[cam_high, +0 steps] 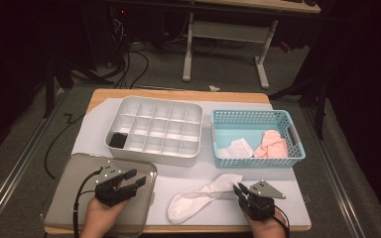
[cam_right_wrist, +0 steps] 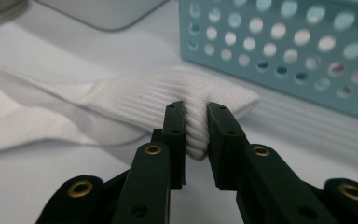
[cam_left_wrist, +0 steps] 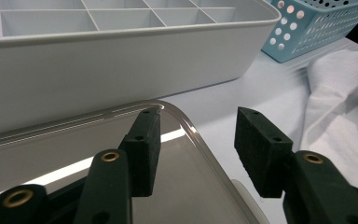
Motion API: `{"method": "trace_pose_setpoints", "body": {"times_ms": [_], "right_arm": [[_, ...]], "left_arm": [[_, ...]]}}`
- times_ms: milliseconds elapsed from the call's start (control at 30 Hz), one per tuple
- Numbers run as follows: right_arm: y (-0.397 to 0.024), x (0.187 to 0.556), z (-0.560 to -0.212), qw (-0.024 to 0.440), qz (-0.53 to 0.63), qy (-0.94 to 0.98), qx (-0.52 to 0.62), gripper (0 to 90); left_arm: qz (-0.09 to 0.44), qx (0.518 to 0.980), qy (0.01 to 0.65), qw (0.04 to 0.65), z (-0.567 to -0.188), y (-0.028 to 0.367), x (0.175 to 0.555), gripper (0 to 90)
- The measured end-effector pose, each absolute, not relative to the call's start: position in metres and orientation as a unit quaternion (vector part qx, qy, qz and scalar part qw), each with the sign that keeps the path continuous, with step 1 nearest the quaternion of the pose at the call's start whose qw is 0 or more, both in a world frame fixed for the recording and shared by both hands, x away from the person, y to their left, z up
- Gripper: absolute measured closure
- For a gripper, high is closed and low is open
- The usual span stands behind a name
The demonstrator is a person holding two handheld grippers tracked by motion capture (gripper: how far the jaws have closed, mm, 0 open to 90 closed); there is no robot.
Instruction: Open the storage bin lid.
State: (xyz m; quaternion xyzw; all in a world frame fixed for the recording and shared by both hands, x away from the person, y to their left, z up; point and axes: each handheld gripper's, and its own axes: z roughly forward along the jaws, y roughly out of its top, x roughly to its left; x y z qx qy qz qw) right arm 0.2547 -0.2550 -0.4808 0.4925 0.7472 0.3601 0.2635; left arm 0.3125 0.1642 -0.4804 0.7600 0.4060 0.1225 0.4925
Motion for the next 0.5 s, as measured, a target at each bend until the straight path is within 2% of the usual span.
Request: {"method": "trace_pose_setpoints", "body": {"times_ms": [167,300,500], "right_arm": [[-0.240,0.279,-0.469,0.274,0.374,0.747,0.478,76.6],[-0.223,0.302,-0.465,0.269,0.378,0.755,0.464,67.3],[-0.219,0.295,-0.460,0.278,0.395,0.748,0.454,59.0]], "left_arm": [[0.118,0.759,0.407,0.494,-0.480,0.166,0.312,51.0],[0.116,0.761,0.405,0.494,-0.482,0.165,0.313,51.0],[0.113,0.759,0.408,0.495,-0.484,0.167,0.313,51.1]]}}
